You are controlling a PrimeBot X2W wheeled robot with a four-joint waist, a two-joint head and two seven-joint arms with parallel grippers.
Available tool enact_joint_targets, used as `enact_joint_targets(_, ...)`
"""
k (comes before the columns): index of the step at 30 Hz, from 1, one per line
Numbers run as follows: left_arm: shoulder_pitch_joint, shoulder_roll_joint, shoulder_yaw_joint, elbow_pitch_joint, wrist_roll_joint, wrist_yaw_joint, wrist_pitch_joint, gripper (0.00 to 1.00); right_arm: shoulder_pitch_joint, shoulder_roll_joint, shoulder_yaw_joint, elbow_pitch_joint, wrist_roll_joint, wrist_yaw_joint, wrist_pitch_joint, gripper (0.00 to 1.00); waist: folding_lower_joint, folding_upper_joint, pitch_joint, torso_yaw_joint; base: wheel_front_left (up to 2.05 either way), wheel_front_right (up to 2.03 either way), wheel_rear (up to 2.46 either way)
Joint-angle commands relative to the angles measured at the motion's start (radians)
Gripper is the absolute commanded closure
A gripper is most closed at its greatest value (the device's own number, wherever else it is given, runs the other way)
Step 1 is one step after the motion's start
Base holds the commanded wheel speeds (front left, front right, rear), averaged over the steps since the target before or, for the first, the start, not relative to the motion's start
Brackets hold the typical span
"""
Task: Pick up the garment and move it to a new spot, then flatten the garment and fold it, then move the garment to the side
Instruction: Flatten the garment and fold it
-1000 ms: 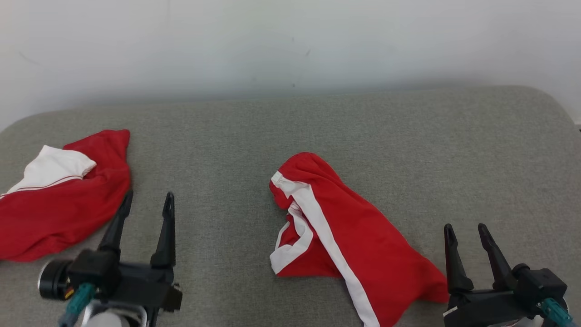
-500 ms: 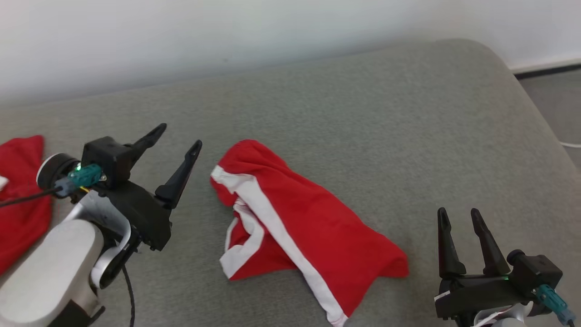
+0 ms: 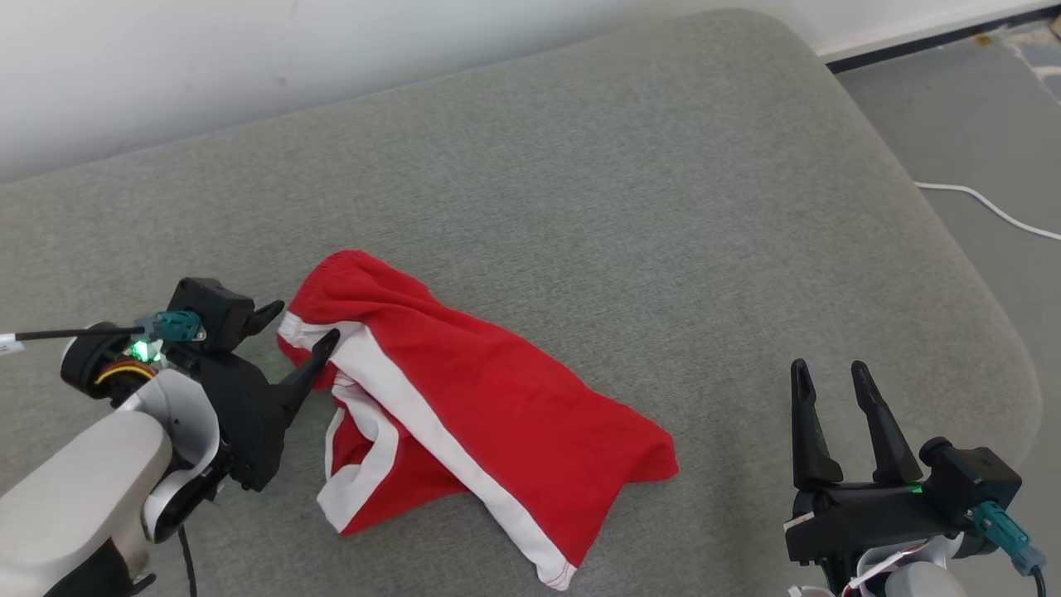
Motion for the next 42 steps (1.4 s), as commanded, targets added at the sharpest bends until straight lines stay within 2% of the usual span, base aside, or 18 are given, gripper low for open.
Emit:
enact_joint_targets(1,-0.015,0.006,-0.018,0.011,-0.010,0.002,-0.011,0.00,0.002,0.003,-0.002,0.002,0.003,-0.002,-0.001,0.00,-0.0002,-0.0001,0.010,-0.022,0.00,0.00,0.00)
enact_joint_targets(3,-0.022,0.003,-0.039,0.032,-0.037,0.002,-0.018,0.03,0.004,0.003,-0.002,-0.001,0.001,-0.002,-0.001,0.00,-0.0002,-0.0001,0.010,-0.027,0.00,0.00,0.00)
enact_joint_targets(4,-0.027,0.001,-0.052,0.042,-0.041,0.002,-0.022,0.56,0.005,0.004,-0.003,-0.002,0.001,-0.002,-0.001,0.00,-0.0002,-0.0001,0.011,-0.028,0.00,0.00,0.00)
enact_joint_targets(5,-0.031,-0.002,-0.067,0.053,-0.048,0.002,-0.023,0.89,0.004,0.003,-0.003,-0.003,0.001,-0.002,-0.001,0.00,-0.0002,-0.0001,0.011,-0.029,0.00,0.00,0.00)
enact_joint_targets(6,-0.039,-0.003,-0.082,0.059,-0.050,0.002,-0.028,1.00,0.002,0.003,-0.005,-0.005,-0.001,-0.002,-0.001,0.00,-0.0002,-0.0001,0.011,-0.030,0.00,0.00,0.00)
enact_joint_targets(14,-0.180,-0.030,-0.123,0.086,-0.063,0.002,-0.102,1.00,0.016,0.003,-0.020,-0.011,-0.013,-0.002,-0.001,0.00,-0.0002,-0.0001,-0.007,-0.017,0.00,0.00,0.00)
enact_joint_targets(21,-0.369,-0.109,-0.114,0.115,-0.076,0.002,-0.164,1.00,0.009,0.004,-0.032,-0.009,-0.022,-0.002,-0.001,0.00,-0.0002,-0.0001,-0.033,0.009,0.00,0.00,0.00)
enact_joint_targets(26,-0.439,-0.165,-0.099,0.131,-0.103,0.002,-0.211,1.00,0.026,0.004,-0.044,-0.008,-0.032,-0.002,-0.001,0.00,-0.0002,-0.0001,-0.058,0.051,0.00,0.00,0.00)
enact_joint_targets(29,-0.446,-0.174,-0.095,0.129,-0.104,0.002,-0.225,1.00,0.028,0.003,-0.045,-0.009,-0.032,-0.002,-0.001,0.00,-0.0002,-0.0001,-0.066,0.074,0.00,0.00,0.00)
enact_joint_targets(33,-0.390,-0.165,-0.101,0.125,-0.130,0.004,-0.239,1.00,0.043,0.000,-0.047,-0.005,-0.035,-0.002,-0.001,0.00,-0.0002,-0.0001,-0.082,0.123,0.00,0.00,0.00)
enact_joint_targets(36,-0.306,-0.145,-0.101,0.113,-0.159,0.023,-0.254,1.00,0.051,-0.003,-0.050,0.000,-0.033,-0.002,-0.001,0.00,-0.0002,-0.0001,-0.095,0.161,0.00,0.00,0.00)
enact_joint_targets(42,-0.051,-0.086,-0.071,0.042,-0.231,0.100,-0.309,1.00,0.068,-0.005,-0.058,0.000,-0.040,-0.002,-0.001,0.00,-0.0002,-0.0001,-0.110,0.223,0.00,0.00,0.00)
